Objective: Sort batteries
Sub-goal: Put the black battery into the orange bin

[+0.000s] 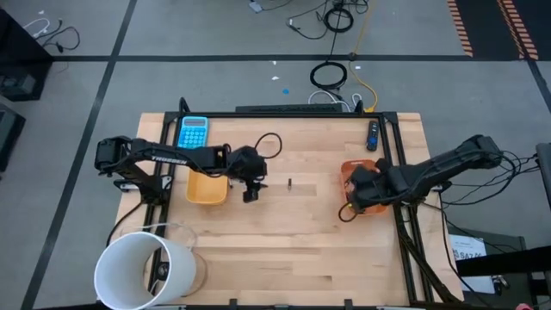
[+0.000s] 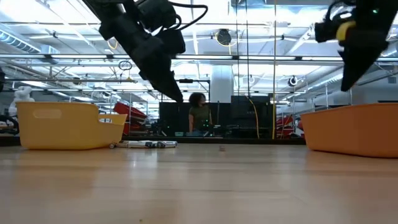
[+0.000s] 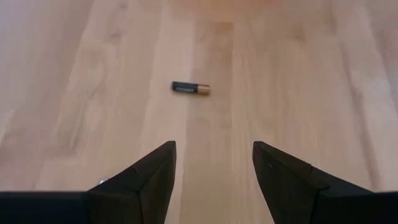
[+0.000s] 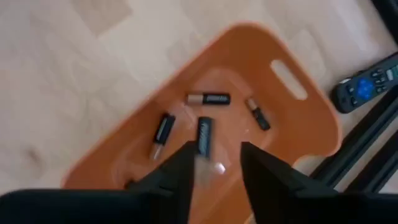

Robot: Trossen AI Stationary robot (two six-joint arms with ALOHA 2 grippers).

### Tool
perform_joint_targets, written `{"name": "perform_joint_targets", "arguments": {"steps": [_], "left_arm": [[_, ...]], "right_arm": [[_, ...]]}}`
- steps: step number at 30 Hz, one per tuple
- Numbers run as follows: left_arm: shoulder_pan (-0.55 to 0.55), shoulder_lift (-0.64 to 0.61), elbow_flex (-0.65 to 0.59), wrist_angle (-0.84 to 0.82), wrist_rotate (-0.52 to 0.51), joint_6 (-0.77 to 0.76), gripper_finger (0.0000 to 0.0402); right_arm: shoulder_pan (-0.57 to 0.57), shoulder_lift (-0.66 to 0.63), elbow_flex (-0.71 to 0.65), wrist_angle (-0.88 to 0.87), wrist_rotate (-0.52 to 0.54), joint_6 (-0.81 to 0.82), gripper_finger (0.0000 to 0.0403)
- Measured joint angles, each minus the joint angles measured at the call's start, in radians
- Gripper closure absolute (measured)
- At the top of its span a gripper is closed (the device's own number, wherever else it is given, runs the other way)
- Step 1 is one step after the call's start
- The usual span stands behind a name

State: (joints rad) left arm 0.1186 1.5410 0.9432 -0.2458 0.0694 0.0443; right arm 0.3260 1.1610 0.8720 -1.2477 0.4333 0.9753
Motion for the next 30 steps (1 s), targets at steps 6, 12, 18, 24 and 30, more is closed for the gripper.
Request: {"name": "perform_joint_targets", "arguments": {"steps": [6, 12, 18, 24, 30], "left_arm": [[-0.037, 0.0, 0.0, -0.022, -0.16, -0.037, 0.0178], [-0.033, 0.0, 0.0, -0.024, -0.178, -0.067, 0.0178], [-0.036, 0.0, 0.0, -0.048, -0.216, -0.092, 0.0178], [-0.041, 0.0, 0.0, -0.14, -0.268, -0.091, 0.0178], [-0.041, 0.0, 0.0, -0.158, -0.288, -0.091, 0.0178]], "right_arm": [[-0.016, -0.002, 0.058, 0.028, 0.064, -0.048, 0.0203], [-0.125, 0.096, 0.216, 0.359, 0.145, -0.335, 0.0198], [-0.233, 0.323, 0.256, 0.713, 0.028, -0.572, 0.0202], [-0.33, 0.533, 0.261, 0.855, -0.056, -0.569, 0.0202], [-0.347, 0.675, 0.261, 0.953, -0.073, -0.537, 0.0202]]}}
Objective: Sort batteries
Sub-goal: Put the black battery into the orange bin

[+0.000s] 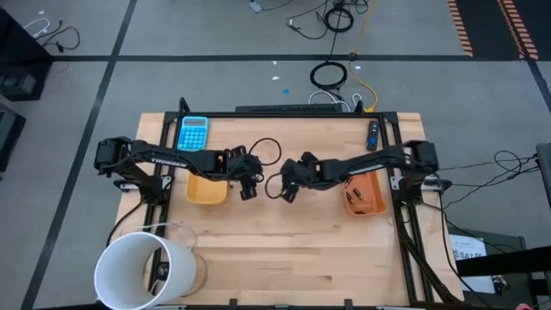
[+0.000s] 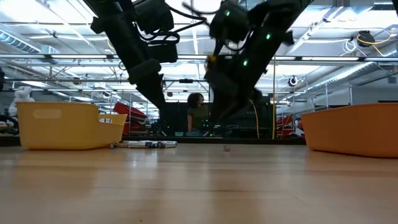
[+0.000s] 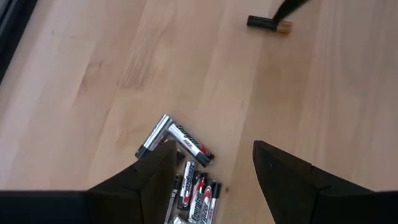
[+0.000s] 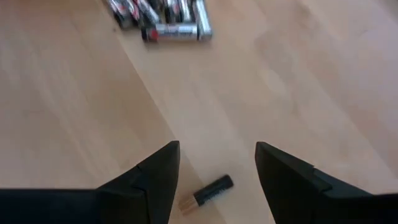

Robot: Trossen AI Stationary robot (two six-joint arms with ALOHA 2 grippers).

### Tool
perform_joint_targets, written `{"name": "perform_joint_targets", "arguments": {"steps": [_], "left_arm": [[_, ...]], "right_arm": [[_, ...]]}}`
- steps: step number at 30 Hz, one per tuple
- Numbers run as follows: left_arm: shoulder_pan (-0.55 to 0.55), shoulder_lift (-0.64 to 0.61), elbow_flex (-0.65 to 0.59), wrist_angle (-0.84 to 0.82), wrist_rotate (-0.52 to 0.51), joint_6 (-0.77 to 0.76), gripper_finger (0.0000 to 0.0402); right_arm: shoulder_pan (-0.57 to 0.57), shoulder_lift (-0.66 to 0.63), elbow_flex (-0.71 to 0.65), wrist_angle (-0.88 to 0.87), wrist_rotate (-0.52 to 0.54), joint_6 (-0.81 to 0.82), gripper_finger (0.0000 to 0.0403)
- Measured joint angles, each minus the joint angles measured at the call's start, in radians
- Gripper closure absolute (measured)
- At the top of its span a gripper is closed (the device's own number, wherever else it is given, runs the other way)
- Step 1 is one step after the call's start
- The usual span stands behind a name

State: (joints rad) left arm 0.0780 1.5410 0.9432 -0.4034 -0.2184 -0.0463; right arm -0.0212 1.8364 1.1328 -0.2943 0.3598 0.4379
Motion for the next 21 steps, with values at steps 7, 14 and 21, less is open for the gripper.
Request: {"name": "perform_joint_targets", "arguments": {"steps": [7, 14, 21], "left_arm": [[0.0, 0.0, 0.0, 0.0, -0.015, 0.027, 0.0178], [0.0, 0.0, 0.0, -0.003, -0.015, 0.026, 0.0178], [0.0, 0.0, 0.0, -0.004, -0.015, 0.012, 0.0178]], "right_arm": [[0.002, 0.065, 0.0, 0.001, 0.004, 0.067, 0.0202], [0.017, 0.069, -0.003, -0.053, 0.059, 0.178, 0.0202], [0.018, 0.069, -0.015, -0.055, 0.053, 0.327, 0.0202]]}}
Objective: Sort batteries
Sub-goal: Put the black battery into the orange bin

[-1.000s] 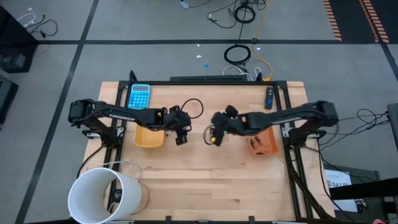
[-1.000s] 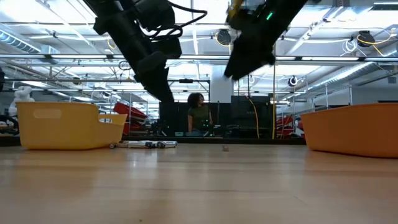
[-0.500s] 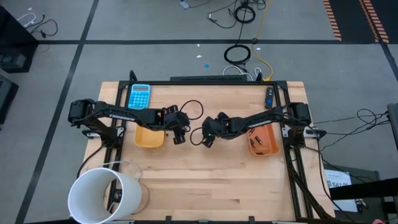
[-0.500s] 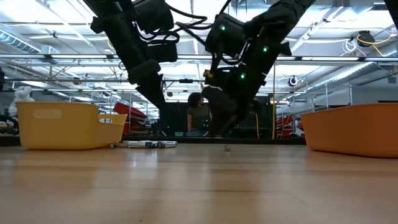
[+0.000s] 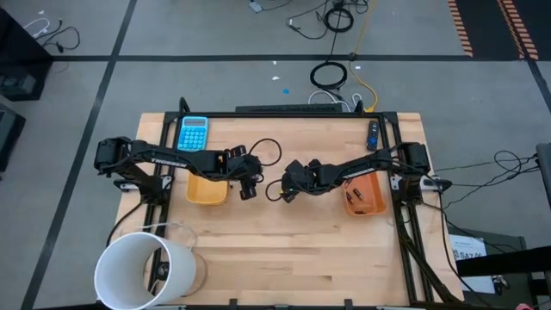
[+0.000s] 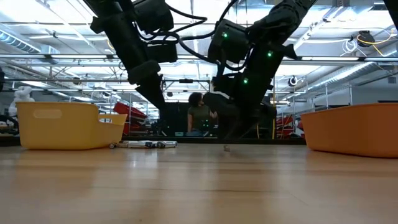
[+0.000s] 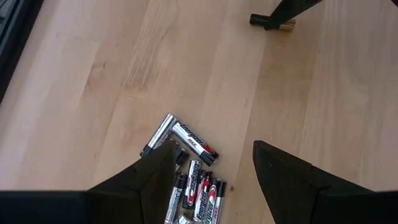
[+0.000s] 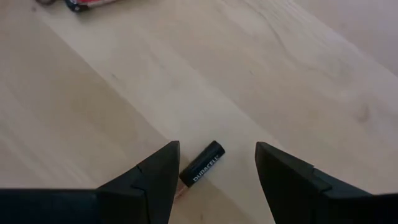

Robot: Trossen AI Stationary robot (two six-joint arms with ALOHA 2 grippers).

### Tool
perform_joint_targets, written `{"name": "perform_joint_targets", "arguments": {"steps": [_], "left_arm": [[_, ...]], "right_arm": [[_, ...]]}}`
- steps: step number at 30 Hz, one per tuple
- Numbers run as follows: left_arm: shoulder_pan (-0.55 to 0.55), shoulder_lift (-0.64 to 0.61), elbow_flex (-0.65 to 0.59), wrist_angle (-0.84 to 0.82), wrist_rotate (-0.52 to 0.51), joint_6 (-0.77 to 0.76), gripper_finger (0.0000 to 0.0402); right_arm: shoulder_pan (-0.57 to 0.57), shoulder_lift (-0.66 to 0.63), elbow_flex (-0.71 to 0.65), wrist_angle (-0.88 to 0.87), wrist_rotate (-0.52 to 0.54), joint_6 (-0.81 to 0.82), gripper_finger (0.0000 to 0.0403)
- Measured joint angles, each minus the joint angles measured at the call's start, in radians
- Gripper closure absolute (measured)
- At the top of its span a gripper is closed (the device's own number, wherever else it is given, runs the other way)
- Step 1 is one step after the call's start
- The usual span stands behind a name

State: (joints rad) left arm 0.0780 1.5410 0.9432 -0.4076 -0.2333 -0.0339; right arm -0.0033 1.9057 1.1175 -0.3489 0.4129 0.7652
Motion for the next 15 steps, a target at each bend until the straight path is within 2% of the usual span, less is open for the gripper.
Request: {"name": "perform_joint_targets", "arguments": {"steps": [7, 12, 15], "left_arm": [[0.0, 0.0, 0.0, 0.0, 0.0, -0.011, 0.0178], [0.0, 0.0, 0.0, 0.0, 0.0, -0.011, 0.0179], [0.0, 0.0, 0.0, 0.0, 0.0, -0.011, 0.0179]], "right_arm": [[0.026, 0.0, 0.0, 0.001, 0.005, 0.146, 0.0202], [0.073, 0.017, 0.0, -0.001, 0.09, 0.234, 0.0202], [0.08, 0.053, 0.0, 0.003, 0.102, 0.26, 0.0202]]}}
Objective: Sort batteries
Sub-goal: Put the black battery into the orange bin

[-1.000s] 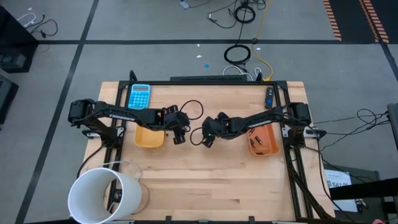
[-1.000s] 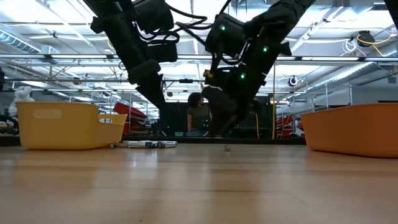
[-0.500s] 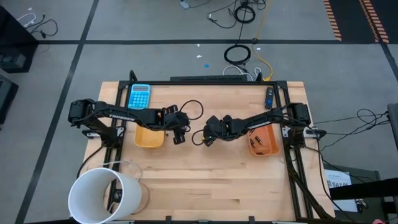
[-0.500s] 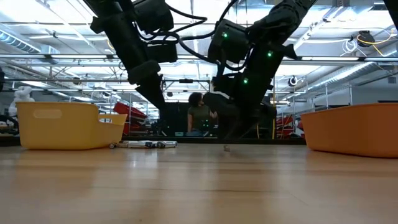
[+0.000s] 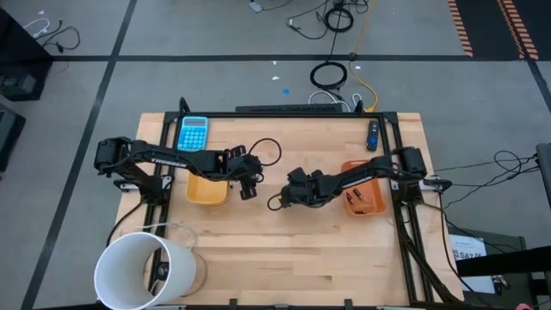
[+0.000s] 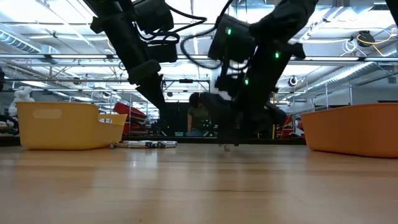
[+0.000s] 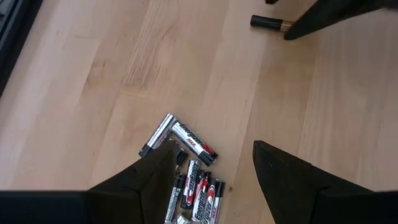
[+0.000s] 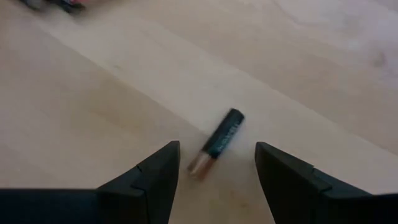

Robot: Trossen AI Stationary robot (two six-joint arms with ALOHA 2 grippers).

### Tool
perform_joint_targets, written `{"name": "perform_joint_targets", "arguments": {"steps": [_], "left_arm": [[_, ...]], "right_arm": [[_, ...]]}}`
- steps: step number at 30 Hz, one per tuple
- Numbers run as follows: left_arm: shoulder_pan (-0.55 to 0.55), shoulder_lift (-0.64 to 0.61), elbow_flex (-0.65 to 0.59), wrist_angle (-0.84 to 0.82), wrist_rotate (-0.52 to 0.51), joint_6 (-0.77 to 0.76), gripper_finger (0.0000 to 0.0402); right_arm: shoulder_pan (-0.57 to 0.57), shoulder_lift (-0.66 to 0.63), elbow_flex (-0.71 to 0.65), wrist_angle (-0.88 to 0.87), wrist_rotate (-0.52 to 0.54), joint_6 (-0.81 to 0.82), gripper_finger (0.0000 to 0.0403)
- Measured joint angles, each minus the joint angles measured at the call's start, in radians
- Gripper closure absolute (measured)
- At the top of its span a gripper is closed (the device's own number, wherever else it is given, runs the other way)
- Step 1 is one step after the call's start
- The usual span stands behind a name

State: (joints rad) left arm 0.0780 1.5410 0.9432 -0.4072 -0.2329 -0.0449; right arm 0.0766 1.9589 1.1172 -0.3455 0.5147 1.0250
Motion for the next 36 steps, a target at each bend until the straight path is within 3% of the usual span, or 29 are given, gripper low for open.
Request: {"name": "perform_joint_targets", "arguments": {"steps": [11, 15, 20, 25, 32, 36], "left_arm": [[0.0, 0.0, 0.0, 0.004, 0.019, 0.033, 0.0179], [0.0, 0.0, 0.0, 0.005, 0.019, 0.044, 0.0179], [0.0, 0.0, 0.0, 0.003, 0.02, 0.043, 0.0179], [0.0, 0.0, 0.0, 0.003, 0.02, 0.043, 0.0179], [0.0, 0.0, 0.0, -0.001, 0.02, 0.042, 0.0178], [0.0, 0.0, 0.0, -0.001, 0.021, 0.027, 0.0178]], "right_arm": [[-0.002, 0.055, 0.003, 0.025, 0.042, -0.015, 0.0217], [-0.015, 0.055, 0.003, 0.012, 0.033, -0.045, 0.0273], [-0.018, 0.057, 0.003, -0.025, 0.038, -0.097, 0.0377], [-0.018, 0.05, 0.003, -0.043, 0.018, -0.134, 0.0387], [0.016, -0.097, -0.009, -0.174, 0.042, -0.173, 0.0398], [0.086, -0.282, -0.003, -0.462, 0.166, -0.043, 0.0399]]}}
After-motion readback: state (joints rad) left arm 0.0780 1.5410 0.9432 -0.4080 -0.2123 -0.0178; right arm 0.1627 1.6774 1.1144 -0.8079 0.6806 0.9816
